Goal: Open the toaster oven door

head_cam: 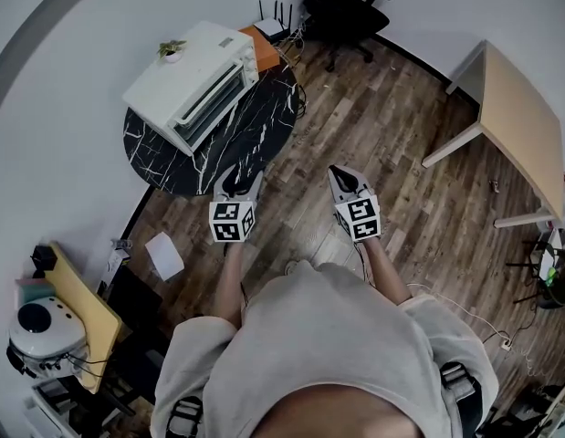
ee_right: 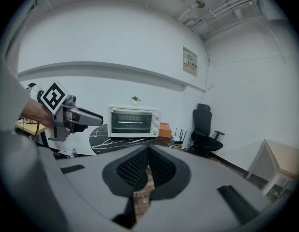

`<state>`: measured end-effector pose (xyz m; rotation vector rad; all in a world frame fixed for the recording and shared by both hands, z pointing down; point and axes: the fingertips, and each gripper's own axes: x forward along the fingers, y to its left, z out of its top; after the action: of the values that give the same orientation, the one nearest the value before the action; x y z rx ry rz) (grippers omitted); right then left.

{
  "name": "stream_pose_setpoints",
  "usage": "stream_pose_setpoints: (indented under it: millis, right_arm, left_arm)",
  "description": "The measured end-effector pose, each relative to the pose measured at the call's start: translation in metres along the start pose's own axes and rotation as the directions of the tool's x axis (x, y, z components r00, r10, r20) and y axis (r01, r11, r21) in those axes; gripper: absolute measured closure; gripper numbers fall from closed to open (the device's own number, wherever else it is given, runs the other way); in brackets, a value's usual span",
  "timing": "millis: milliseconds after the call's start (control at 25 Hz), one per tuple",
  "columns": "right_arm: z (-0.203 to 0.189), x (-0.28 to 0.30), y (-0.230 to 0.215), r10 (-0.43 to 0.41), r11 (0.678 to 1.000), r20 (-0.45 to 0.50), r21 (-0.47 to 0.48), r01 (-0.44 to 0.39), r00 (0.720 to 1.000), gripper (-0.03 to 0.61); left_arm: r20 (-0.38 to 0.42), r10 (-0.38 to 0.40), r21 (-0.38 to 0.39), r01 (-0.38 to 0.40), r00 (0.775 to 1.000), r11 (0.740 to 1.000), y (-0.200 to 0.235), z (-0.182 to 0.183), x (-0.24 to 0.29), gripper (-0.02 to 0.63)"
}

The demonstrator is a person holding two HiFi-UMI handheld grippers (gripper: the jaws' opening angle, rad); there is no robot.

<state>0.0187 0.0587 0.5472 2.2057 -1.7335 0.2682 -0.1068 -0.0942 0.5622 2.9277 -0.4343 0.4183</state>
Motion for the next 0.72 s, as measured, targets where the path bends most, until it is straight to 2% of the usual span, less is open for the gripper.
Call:
stream_pose_setpoints:
  millis: [720]
  right_arm:
    - [-0.013, 0.042, -0.041, -0.005, 0.999, -0.010, 0.047, 0.006, 1.000, 0.565]
  left_arm:
    - [-0.045, -0.030, 0.034, 0.031, 0.999, 0.999, 0.006, 0.008, 0.065, 0.376]
